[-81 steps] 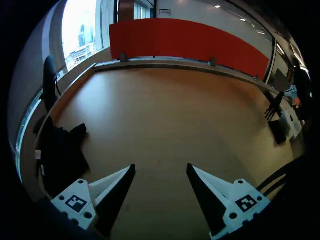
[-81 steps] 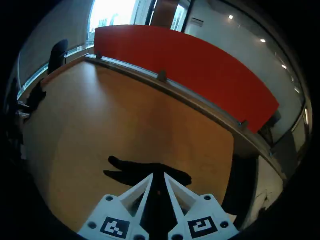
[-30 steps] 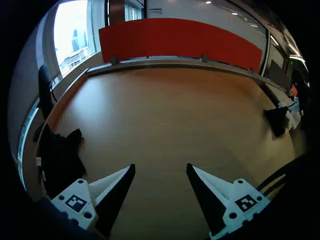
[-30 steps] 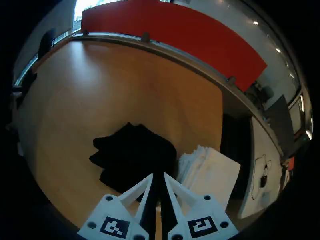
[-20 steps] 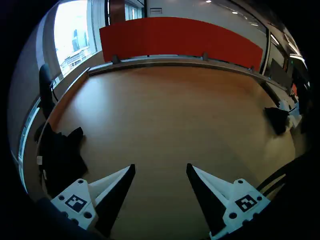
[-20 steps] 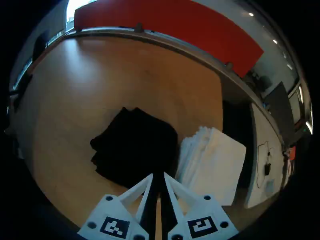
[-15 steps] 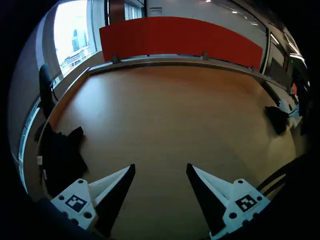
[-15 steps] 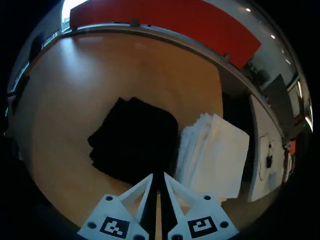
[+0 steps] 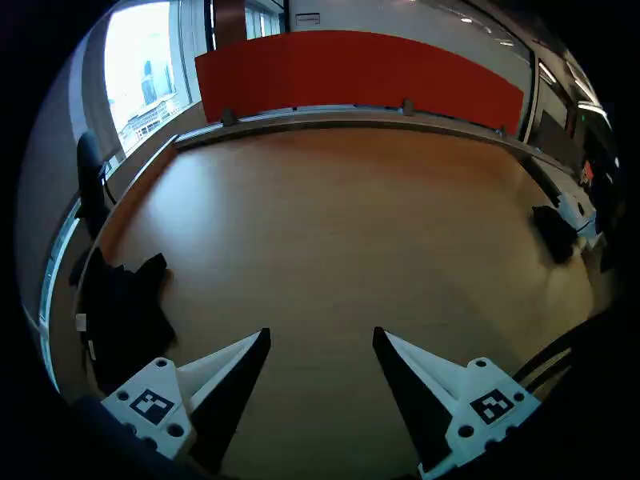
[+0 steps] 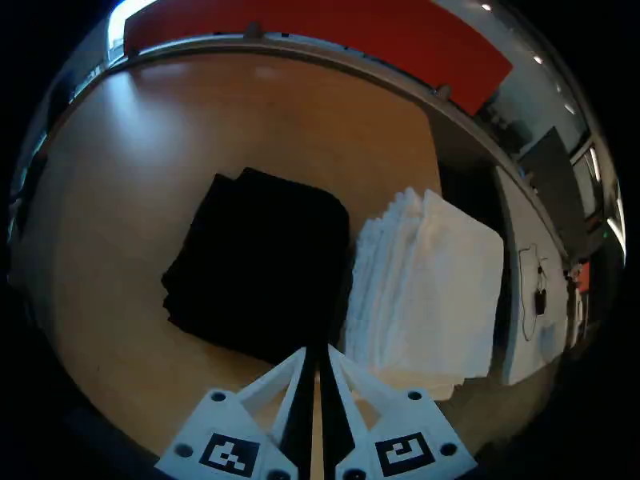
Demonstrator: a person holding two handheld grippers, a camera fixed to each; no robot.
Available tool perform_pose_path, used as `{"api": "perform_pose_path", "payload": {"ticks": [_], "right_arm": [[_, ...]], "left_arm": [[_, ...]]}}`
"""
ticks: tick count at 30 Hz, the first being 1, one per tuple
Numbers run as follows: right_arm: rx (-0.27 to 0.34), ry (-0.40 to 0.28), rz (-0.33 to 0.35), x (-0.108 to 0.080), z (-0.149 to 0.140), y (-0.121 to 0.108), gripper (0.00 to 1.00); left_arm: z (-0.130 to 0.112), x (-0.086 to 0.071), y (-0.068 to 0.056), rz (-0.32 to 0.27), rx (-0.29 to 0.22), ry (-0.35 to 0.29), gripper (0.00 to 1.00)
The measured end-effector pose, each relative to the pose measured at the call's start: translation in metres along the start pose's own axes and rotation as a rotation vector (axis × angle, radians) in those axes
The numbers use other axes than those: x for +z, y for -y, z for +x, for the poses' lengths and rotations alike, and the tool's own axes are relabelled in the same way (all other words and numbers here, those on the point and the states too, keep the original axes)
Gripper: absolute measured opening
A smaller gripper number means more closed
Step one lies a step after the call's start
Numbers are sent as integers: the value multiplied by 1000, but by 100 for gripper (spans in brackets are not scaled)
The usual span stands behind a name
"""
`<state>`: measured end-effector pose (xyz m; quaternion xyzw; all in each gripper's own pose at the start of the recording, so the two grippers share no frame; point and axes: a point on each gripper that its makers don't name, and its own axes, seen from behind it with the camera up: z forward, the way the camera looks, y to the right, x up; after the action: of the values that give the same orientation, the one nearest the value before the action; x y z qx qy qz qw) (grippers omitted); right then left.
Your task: Fold towel
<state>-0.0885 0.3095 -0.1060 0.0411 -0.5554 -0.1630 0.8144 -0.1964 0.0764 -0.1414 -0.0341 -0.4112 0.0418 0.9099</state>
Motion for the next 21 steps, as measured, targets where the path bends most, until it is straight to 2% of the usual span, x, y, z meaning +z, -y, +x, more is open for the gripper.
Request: {"api": "perform_pose_path", "payload": {"ticks": [21], "right_arm": [[41, 80, -8, 20, -26, 2, 4]], "left_arm": [[-5, -1, -2, 7, 12, 11, 95]]}}
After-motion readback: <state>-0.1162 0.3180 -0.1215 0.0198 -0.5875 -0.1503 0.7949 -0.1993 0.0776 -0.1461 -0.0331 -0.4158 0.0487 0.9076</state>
